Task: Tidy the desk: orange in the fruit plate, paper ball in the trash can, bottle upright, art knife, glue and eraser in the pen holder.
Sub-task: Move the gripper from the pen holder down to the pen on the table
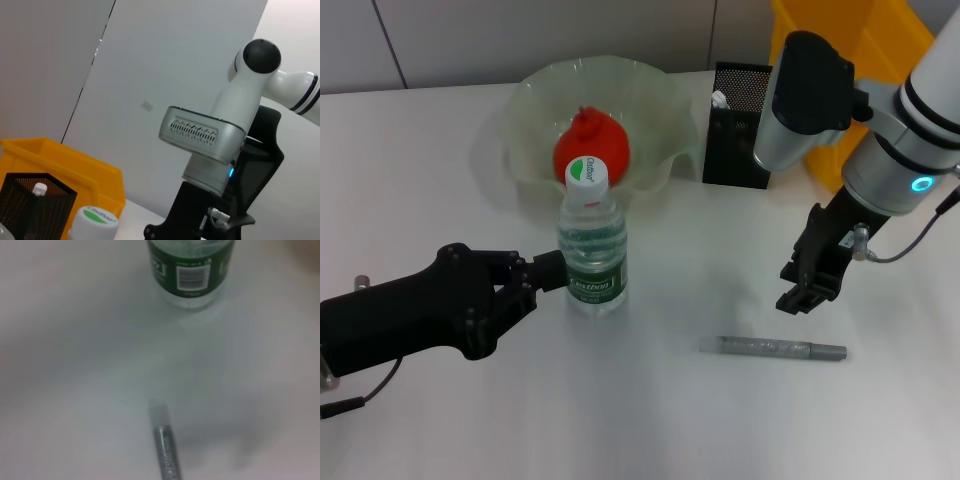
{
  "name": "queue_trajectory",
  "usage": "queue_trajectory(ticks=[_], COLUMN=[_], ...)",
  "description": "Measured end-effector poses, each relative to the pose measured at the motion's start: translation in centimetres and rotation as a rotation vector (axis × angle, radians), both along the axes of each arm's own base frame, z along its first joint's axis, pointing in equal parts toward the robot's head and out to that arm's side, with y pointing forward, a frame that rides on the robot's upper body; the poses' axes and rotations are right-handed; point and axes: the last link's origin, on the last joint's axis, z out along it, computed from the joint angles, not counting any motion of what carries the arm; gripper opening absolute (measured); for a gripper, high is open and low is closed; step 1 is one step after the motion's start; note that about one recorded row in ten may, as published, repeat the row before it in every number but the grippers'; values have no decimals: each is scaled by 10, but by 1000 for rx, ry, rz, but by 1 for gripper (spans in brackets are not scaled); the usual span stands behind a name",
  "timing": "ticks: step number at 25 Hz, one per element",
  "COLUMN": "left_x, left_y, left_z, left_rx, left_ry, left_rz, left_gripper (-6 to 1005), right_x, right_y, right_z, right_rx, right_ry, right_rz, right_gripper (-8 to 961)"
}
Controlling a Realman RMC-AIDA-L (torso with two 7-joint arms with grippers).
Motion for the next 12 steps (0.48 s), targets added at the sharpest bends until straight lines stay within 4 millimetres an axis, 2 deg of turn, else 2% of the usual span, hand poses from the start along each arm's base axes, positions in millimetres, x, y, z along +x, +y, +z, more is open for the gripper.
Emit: queue_trajectory(ticks=[9,12], left_x=[-4,-4], left_y=[-2,-3], left_z=[-2,-4], left_rx=[-8,-8], left_ry=[-6,-7], left_rz=[16,12], left_gripper=[1,1], right_x=[-17,-20], right_y=[6,5], right_z=[-6,-13], right_rx=[-68,-85], right_ry=[-31,-46], right_rz=[119,146], right_gripper=[378,339])
